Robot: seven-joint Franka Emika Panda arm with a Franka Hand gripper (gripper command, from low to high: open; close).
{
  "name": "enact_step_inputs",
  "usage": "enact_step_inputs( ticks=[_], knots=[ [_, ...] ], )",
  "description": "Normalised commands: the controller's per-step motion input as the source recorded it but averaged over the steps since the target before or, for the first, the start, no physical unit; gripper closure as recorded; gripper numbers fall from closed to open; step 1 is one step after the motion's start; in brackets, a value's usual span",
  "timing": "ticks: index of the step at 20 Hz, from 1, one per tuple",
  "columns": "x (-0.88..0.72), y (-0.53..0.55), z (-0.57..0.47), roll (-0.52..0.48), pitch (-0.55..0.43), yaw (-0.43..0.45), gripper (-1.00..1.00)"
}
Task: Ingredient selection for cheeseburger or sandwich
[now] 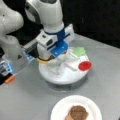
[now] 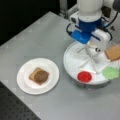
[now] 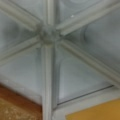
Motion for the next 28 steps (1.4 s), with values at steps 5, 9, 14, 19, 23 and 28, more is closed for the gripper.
enact_step_inputs(
  ticks=[5,9,14,19,23,28],
  knots=[
    [-0.17,0.19,-0.18,-0.085,-0.271,0.18,-1.0],
    [-0.18,0.01,-0.19,-0.061,-0.232,0.184,-1.0],
    [-0.15,-0.08,-0.19,-0.026,-0.21,0.169,-1.0],
    [-0.11,-0.03,-0.17,-0.006,-0.201,0.111,-1.0],
    [-0.11,0.01,-0.14,0.009,-0.172,0.099,-1.0],
    [-0.1,0.01,-0.17,-0.011,-0.174,0.121,-1.0]
  ],
)
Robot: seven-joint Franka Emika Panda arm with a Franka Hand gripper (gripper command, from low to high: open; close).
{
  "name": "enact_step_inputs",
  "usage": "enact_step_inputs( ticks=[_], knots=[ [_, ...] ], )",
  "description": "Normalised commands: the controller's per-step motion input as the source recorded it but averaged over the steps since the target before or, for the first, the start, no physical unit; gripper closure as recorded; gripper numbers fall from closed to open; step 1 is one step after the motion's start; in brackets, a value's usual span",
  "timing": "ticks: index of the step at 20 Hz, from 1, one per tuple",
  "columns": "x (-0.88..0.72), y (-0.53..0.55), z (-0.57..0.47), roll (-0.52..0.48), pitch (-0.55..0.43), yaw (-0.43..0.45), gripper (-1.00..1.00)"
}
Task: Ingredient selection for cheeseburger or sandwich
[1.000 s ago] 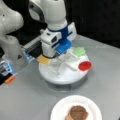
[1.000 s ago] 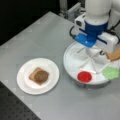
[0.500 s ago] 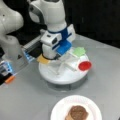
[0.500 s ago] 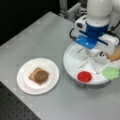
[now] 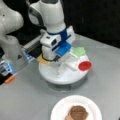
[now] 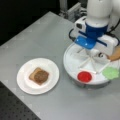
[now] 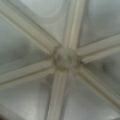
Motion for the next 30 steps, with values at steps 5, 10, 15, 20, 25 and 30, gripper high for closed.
enact_step_inputs(
  ticks=[5,10,15,20,25,30],
  knots=[
    [-0.13,-0.01,-0.21,-0.051,-0.176,0.141,-1.0],
    [-0.15,-0.03,-0.21,-0.08,-0.188,0.162,-1.0],
    [-0.13,0.0,-0.18,-0.096,-0.174,0.185,-1.0],
    [-0.12,0.03,-0.17,-0.097,-0.151,0.178,-1.0],
    [-0.13,0.05,-0.21,-0.097,-0.154,0.169,-1.0],
    [-0.13,0.04,-0.17,-0.104,-0.159,0.171,-1.0]
  ],
)
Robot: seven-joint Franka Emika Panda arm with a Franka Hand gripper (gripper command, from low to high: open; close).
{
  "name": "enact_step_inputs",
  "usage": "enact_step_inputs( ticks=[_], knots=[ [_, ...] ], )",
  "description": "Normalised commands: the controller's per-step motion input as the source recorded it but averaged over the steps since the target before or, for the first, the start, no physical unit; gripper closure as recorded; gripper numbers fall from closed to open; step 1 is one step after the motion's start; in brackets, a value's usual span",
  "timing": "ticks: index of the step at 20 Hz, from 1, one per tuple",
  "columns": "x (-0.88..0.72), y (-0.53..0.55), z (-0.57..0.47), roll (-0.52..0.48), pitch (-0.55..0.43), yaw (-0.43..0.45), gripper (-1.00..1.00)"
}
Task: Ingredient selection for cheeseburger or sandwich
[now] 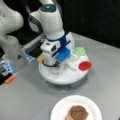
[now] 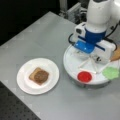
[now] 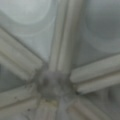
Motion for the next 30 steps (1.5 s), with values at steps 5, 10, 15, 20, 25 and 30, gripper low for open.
enact_step_inputs(
  ticks=[5,10,15,20,25,30],
  knots=[
    [-0.14,0.02,-0.17,-0.102,-0.164,0.165,-1.0],
    [-0.16,0.01,-0.17,-0.097,-0.16,0.163,-1.0],
    [-0.16,0.0,-0.16,-0.097,-0.151,0.162,-1.0],
    [-0.16,-0.01,-0.17,-0.098,-0.154,0.163,-1.0],
    [-0.17,-0.01,-0.18,-0.102,-0.154,0.166,-1.0],
    [-0.17,0.0,-0.18,-0.102,-0.157,0.174,-1.0]
  ],
)
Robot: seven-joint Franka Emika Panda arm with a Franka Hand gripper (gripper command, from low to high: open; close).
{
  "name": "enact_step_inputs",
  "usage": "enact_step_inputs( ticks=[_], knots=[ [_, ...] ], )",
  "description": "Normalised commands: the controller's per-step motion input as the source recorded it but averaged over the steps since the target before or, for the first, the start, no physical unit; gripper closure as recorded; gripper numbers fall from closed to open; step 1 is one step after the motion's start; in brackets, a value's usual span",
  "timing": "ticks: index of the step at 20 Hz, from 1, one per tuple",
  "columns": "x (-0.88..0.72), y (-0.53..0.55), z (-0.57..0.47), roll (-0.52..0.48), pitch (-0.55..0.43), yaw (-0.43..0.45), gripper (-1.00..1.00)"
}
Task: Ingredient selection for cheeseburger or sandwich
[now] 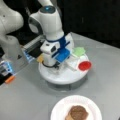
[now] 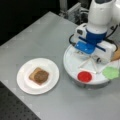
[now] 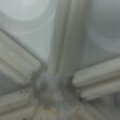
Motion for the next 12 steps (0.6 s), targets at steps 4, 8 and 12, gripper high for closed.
enact_step_inputs(
  ticks=[4,8,12],
  knots=[
    [-0.19,0.0,-0.2,-0.093,-0.159,0.184,-1.0],
    [-0.21,0.0,-0.23,-0.083,-0.154,0.198,-1.0],
    [-0.25,-0.02,-0.24,-0.055,-0.127,0.235,-1.0]
  ],
)
